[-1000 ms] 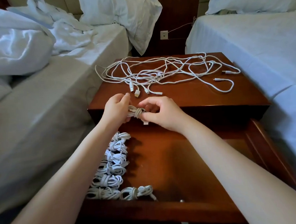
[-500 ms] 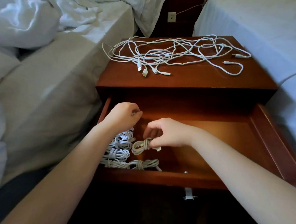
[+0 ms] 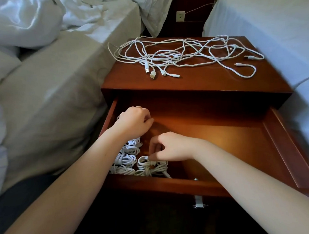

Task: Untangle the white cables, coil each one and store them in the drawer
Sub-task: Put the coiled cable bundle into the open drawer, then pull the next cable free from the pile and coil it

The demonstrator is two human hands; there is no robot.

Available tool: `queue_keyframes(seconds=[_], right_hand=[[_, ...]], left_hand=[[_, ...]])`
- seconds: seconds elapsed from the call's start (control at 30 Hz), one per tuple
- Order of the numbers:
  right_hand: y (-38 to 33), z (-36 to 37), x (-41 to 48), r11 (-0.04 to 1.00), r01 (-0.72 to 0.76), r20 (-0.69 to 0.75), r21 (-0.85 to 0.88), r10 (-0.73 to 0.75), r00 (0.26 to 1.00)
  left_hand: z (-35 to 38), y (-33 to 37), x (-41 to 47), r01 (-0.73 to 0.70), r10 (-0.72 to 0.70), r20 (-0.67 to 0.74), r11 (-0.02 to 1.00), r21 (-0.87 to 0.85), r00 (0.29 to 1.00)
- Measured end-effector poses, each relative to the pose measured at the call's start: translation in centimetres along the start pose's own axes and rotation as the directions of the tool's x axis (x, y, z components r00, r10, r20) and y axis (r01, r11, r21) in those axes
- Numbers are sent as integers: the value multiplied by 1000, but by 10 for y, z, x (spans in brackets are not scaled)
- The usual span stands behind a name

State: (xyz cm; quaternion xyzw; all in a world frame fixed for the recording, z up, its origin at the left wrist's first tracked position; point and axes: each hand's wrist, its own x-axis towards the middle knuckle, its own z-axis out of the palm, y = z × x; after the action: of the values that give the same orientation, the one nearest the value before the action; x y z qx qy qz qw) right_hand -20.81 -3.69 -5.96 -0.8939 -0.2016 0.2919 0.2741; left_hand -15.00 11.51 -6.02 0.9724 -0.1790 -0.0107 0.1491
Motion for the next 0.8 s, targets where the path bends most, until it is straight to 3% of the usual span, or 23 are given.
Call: queue_keyframes(seconds=[0.2,0.3,0.5,0.63,0.8], right_hand=[[3,-6,-1,997,39,-94,66,-33,995],[5,-16,0,994,56,-242,91,-32,970],[9,-73,-1,980,125,-533,153,-25,846],[24,-113,1,986,119,-666,119,-10,746],[56,-146,11,988,73,-765,135,57,641]], left_hand=[[-2,1,2,50,-56,-73,996,-77,996],[-8,10,4,59,-83,-138,984,-171,987],[-34,34,30,38,-132,-273,944,-327,953],[-48,47,64,34,-196,-355,909,-416,914],[-50,57,110,14,-207,-355,878,-478,912]])
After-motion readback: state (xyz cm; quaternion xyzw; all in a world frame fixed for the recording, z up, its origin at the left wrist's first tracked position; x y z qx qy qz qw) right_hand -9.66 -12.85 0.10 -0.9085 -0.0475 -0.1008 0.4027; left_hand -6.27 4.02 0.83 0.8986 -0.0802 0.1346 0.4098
